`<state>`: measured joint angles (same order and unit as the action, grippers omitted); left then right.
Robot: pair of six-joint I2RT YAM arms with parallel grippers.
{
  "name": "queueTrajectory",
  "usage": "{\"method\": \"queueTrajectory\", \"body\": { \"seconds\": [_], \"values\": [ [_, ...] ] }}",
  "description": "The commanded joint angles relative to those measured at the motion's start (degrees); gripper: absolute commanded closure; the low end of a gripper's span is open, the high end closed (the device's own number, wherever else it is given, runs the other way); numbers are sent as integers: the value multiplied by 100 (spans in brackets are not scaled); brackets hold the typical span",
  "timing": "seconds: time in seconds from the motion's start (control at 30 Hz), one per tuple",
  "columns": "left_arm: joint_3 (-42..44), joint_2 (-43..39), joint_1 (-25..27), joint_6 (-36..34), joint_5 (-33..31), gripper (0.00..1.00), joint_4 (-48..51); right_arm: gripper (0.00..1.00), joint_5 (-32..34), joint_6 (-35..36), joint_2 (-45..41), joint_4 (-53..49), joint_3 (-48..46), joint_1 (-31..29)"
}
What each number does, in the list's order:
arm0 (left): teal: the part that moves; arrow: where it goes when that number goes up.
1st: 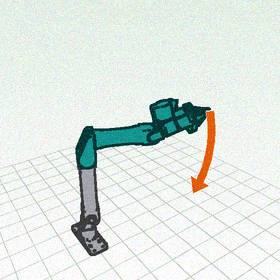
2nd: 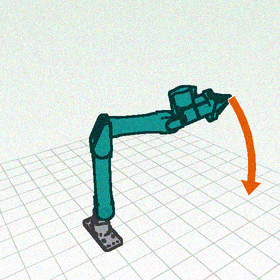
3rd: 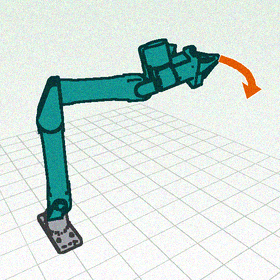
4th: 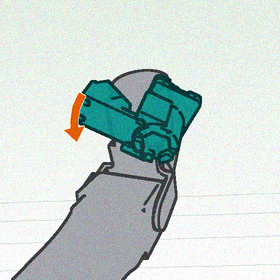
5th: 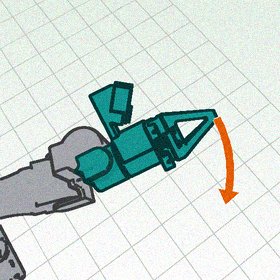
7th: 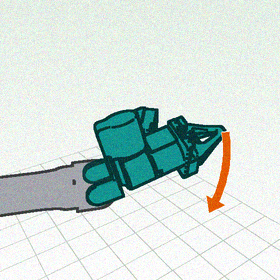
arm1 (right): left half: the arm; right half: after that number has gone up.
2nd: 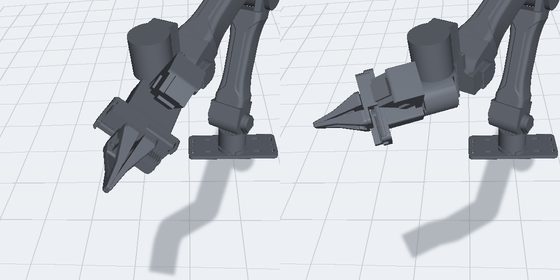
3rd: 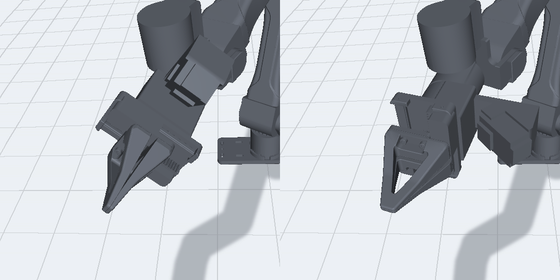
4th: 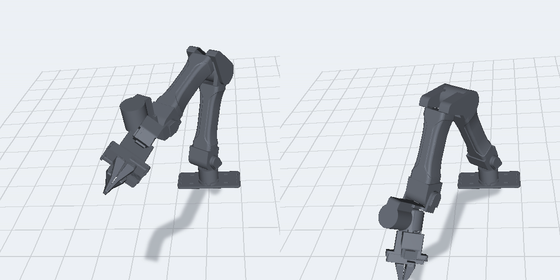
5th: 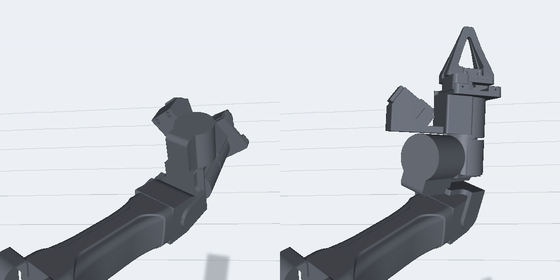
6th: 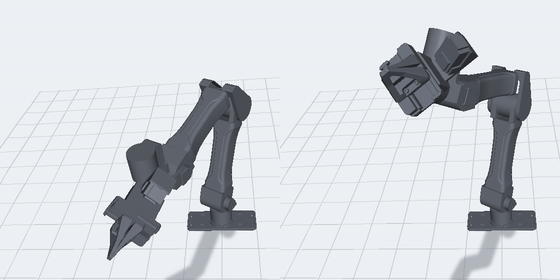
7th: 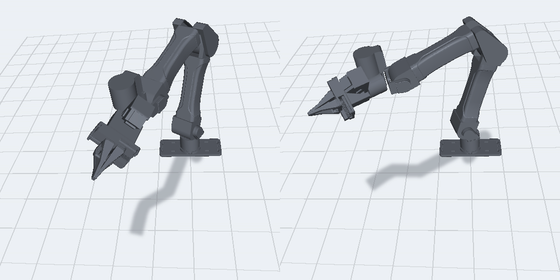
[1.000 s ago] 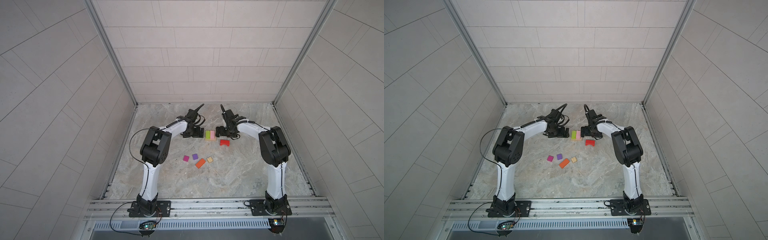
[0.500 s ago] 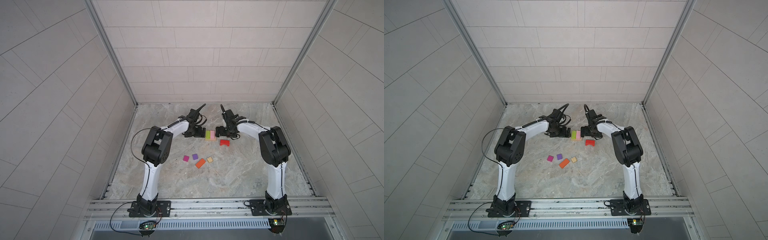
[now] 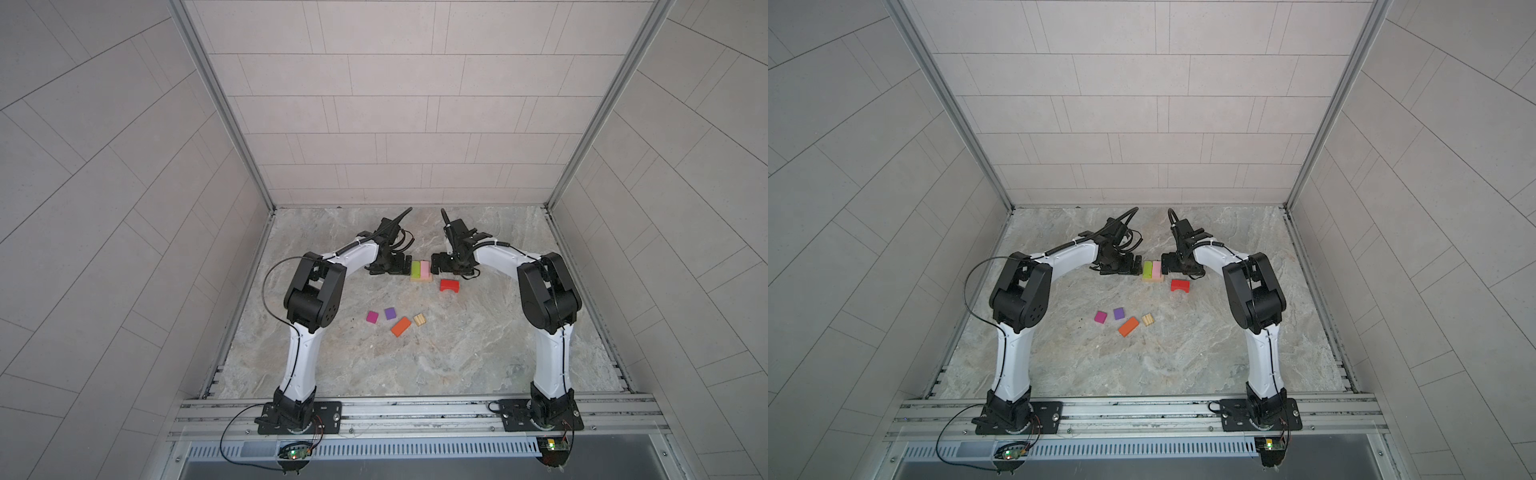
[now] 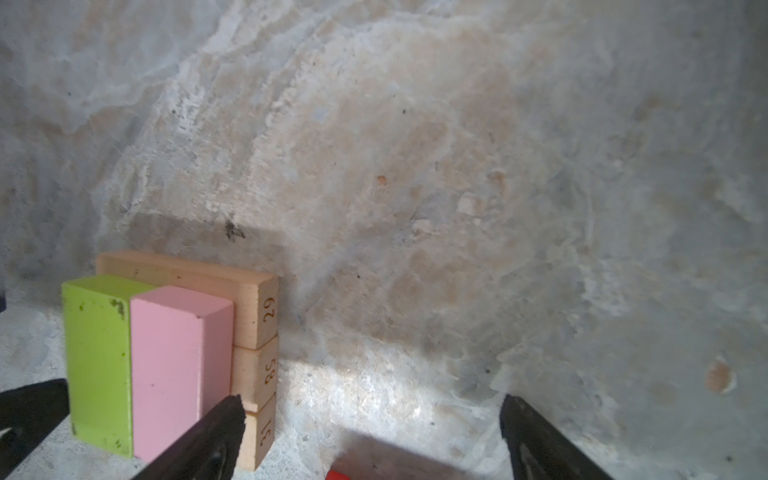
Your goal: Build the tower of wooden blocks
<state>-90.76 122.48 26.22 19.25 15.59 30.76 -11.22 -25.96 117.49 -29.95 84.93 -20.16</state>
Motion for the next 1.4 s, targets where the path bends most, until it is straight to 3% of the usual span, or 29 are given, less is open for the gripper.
{"method": "queueTrajectory", "body": {
  "seconds": [0.0, 1.37],
  "values": [
    [-157, 167, 46, 35, -21, 0, 206, 3, 31, -52, 37, -28, -20, -23],
    [-258, 198, 98, 9, -109, 0, 355, 4, 41, -41, 63, -80, 7, -27]
  ]
}}
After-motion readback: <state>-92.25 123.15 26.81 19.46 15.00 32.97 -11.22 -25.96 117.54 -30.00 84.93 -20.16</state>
